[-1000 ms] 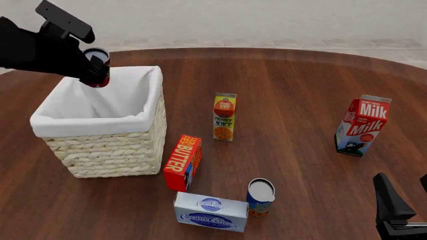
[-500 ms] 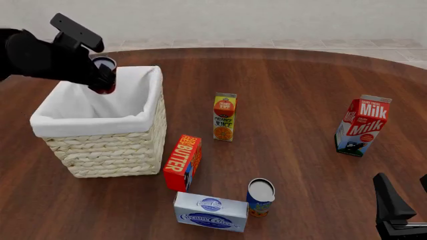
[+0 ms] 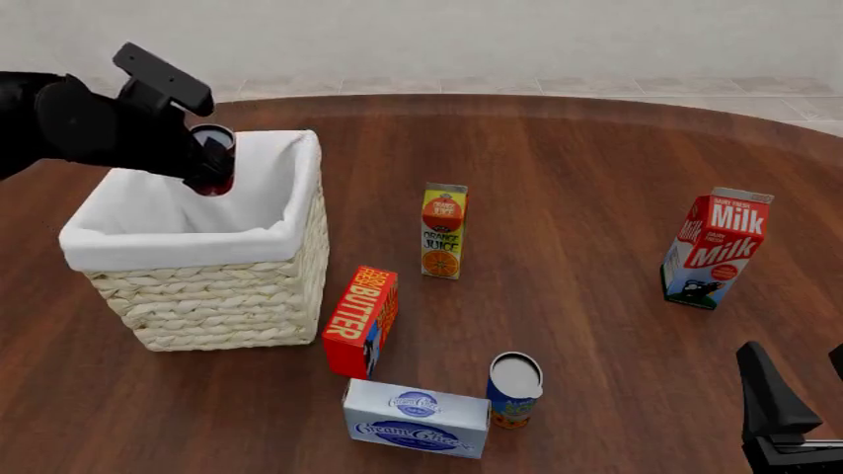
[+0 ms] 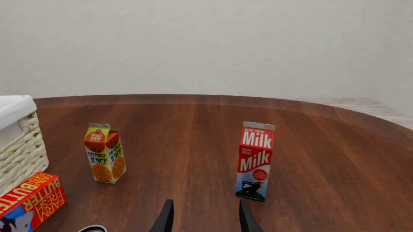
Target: Pick up the tomato sauce, and put it in the basket.
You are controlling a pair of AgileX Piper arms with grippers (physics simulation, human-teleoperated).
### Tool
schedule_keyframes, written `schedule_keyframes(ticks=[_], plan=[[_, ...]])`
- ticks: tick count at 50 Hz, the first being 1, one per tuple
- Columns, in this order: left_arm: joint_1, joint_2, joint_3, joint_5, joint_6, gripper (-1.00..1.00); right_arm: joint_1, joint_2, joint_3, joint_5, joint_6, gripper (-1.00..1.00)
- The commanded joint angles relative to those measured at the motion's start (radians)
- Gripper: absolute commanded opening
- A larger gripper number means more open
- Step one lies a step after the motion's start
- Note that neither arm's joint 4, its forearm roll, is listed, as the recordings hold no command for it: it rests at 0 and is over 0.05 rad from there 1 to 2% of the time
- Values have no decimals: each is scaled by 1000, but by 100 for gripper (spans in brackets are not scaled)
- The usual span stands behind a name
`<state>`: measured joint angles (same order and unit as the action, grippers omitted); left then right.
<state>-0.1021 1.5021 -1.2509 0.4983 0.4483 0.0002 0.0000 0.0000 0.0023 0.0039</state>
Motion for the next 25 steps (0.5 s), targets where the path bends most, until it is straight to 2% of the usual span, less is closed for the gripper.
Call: schedule_keyframes(ticks=[1,25], plan=[[0,11,15,-21,16,-100,-1,2,0,-2,-2,100],[5,27,36,-46,21,-100,-1,2,0,-2,-1,100]])
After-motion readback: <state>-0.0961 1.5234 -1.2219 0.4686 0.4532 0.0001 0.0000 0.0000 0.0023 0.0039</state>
